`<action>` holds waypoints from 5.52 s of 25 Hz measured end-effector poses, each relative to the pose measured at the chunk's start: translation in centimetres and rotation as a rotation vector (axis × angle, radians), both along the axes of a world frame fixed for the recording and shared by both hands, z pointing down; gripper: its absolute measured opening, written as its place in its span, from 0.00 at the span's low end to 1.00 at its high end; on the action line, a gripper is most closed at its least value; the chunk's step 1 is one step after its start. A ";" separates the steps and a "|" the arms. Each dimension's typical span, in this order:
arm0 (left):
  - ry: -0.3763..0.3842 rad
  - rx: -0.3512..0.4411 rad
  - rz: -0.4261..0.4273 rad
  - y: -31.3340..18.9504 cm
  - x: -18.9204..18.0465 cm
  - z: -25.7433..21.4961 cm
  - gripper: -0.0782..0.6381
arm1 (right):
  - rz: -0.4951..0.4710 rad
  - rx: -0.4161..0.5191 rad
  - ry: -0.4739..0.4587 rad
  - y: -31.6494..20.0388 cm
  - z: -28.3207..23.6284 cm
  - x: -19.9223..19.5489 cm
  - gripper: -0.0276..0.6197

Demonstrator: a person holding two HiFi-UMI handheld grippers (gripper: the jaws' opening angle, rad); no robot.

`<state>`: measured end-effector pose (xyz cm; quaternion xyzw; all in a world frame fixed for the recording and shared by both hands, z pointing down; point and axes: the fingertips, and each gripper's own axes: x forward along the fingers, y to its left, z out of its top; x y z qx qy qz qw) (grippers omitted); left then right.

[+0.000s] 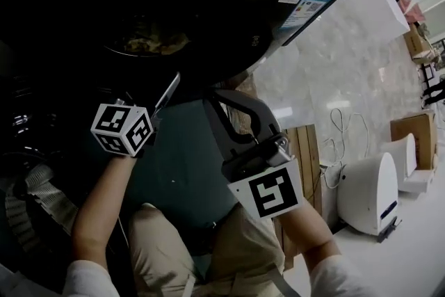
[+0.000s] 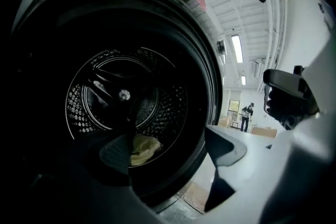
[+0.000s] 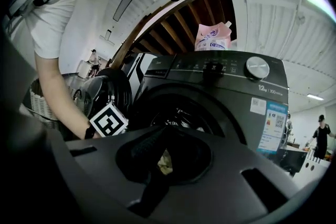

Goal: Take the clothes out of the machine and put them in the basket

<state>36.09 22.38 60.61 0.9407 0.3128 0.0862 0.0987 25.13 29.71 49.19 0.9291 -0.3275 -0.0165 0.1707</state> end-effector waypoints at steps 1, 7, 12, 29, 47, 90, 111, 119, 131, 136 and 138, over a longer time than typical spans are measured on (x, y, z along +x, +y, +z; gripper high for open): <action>0.016 0.008 0.004 -0.1 0.3 0.8 0.69 | -0.010 -0.002 0.015 -0.3 1.1 0.3 0.06; 0.117 0.035 0.009 -1.2 3.5 2.9 0.69 | -0.048 -0.010 0.101 -1.7 6.8 1.9 0.06; 0.164 0.175 0.051 -0.7 6.6 4.1 0.70 | -0.064 -0.002 0.166 -2.5 9.0 1.6 0.06; 0.007 0.798 0.463 5.1 15.1 11.4 0.74 | -0.029 0.131 0.220 1.5 8.1 -1.2 0.06; -0.223 1.153 0.536 1.7 19.1 20.2 0.80 | 0.051 0.072 0.160 5.2 10.4 -0.4 0.06; 0.162 0.814 0.263 3.6 7.3 5.2 0.25 | -0.043 0.081 0.234 0.0 8.9 -2.1 0.06; 0.330 0.189 0.072 -4.5 -5.8 -2.3 0.25 | -0.141 -0.066 0.280 -5.4 11.3 -2.0 0.06; 0.337 0.083 -0.005 -6.1 -7.9 -1.1 0.25 | -0.171 -0.131 0.317 -7.0 11.7 -2.0 0.06; 0.152 0.009 -0.149 -11.0 -11.8 -10.8 0.25 | -0.294 -0.162 0.149 -12.2 -1.7 -3.9 0.06; 0.069 -0.029 -0.201 -12.5 -13.5 -15.1 0.25 | -0.370 -0.174 0.050 -15.0 -5.9 -4.4 0.06; 0.048 -0.034 -0.251 -13.6 -14.9 -17.6 0.25 | -0.427 -0.180 0.012 -16.4 -8.3 -5.6 0.06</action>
